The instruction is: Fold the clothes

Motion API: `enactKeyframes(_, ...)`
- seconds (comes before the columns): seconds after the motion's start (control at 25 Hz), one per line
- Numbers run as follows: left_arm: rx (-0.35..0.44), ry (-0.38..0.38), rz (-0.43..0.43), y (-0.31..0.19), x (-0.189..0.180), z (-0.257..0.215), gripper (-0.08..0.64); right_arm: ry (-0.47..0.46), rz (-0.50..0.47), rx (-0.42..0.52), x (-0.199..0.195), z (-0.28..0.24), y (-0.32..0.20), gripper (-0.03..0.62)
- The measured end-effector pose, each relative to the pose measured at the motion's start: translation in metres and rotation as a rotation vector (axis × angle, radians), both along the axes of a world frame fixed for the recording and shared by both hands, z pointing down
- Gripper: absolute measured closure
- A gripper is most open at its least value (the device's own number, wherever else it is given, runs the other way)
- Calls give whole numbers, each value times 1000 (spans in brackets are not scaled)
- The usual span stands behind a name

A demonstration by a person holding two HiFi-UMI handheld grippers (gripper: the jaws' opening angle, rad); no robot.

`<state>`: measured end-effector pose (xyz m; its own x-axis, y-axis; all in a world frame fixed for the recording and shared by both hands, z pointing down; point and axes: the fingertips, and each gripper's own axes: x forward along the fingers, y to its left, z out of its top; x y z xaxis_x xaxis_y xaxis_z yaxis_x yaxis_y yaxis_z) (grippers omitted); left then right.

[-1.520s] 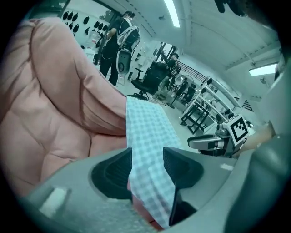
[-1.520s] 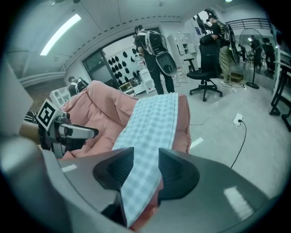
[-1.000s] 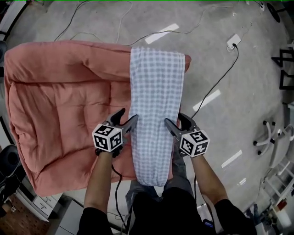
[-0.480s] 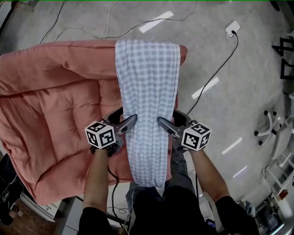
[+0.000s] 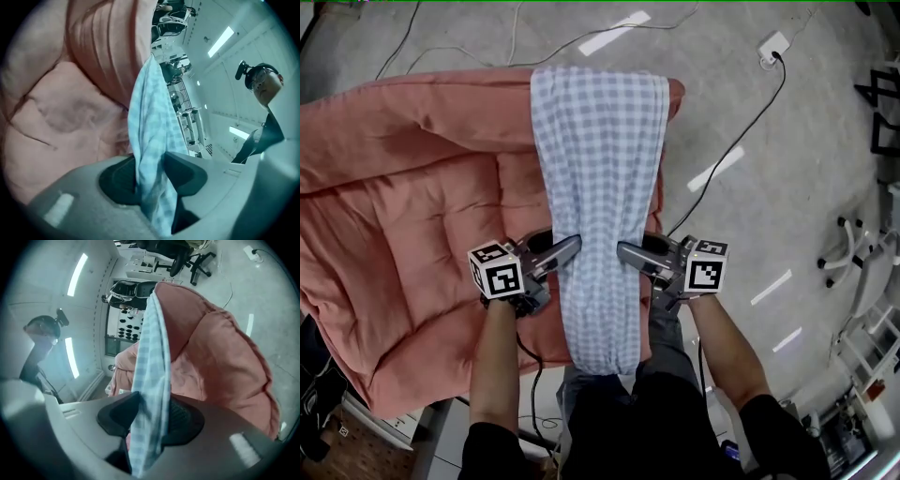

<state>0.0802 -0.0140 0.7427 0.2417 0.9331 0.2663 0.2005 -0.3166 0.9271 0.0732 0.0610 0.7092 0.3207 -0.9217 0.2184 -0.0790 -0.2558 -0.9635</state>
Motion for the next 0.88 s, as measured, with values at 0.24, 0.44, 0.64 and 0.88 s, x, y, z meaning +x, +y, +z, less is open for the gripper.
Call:
enactKeyframes(0.24,-9,82,31,-11,-7,-40,510,82,-59,27,-11,-34,-5,533)
enactKeyframes(0.44,-14,172,20,-15,-6,-83,520,140,-32,13,-15,-63,15,577)
enactKeyframes(0.64,-11,259,-25,-27,-1,-126,523,229,12,-12,-13,-103,28,580)
enactKeyframes(0.88,30,359,-32,-39,-8,-179,528,309,15,-17,-19,-151,31,580)
